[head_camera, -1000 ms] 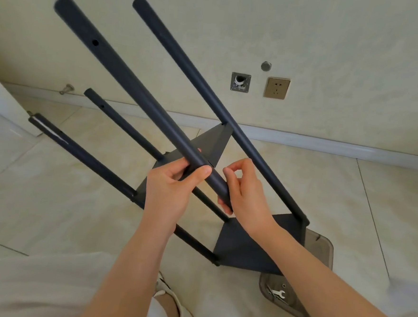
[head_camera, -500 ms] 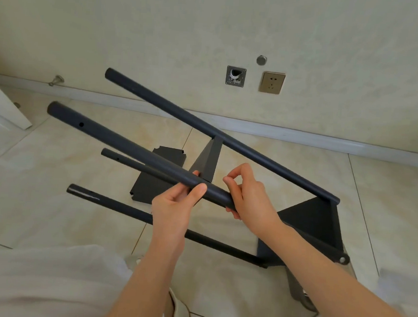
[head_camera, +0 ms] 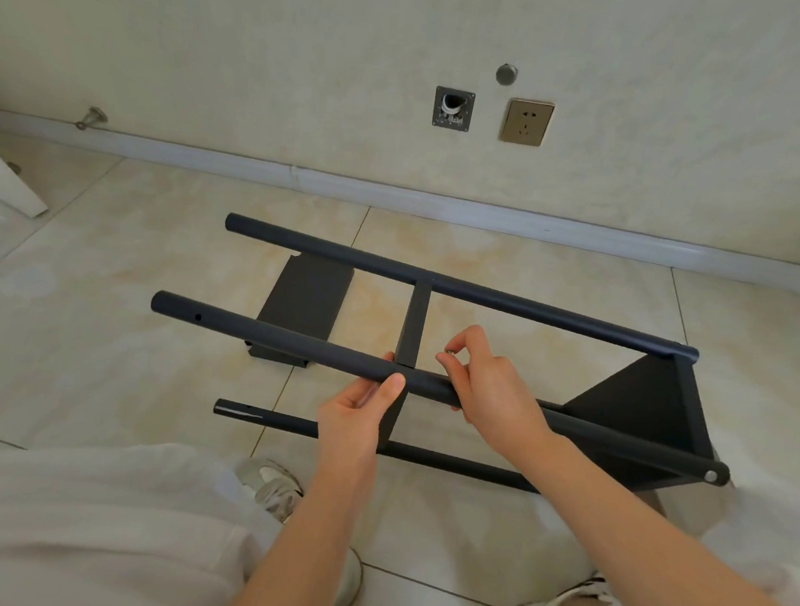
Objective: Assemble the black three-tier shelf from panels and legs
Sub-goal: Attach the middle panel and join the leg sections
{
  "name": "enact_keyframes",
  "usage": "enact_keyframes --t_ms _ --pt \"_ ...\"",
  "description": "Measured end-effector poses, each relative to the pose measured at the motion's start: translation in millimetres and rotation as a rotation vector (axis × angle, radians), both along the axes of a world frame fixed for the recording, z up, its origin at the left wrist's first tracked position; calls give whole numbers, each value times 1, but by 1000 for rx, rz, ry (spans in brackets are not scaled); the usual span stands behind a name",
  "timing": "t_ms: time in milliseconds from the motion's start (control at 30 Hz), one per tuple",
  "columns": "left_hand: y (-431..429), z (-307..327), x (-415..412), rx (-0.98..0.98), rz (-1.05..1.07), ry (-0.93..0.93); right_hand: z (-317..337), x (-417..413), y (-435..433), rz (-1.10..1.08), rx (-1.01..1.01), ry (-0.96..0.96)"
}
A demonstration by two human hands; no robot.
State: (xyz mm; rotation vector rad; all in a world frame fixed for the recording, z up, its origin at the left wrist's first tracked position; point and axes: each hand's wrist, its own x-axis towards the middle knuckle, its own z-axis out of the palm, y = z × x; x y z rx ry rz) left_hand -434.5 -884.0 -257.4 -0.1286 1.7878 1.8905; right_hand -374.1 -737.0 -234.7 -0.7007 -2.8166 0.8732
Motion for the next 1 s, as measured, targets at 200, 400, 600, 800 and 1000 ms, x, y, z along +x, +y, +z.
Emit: enact_keyframes --t_ms 200,400,600,800,1000 --pt "-4 -10 0 18 -6 -53 -11 0 -2 47 69 -23" --pt "-1 -12 0 34 -25 -67 -8 1 2 64 68 -22" --pt "-6 -14 1 -103 -34 -14 -10 6 -3 110 96 -30" --pt "-26 -13 2 -396 -105 370 -12 15 -13 160 120 -53" --pt "-36 14 -12 -1021 -244 994 -15 17 -13 199 177 -23"
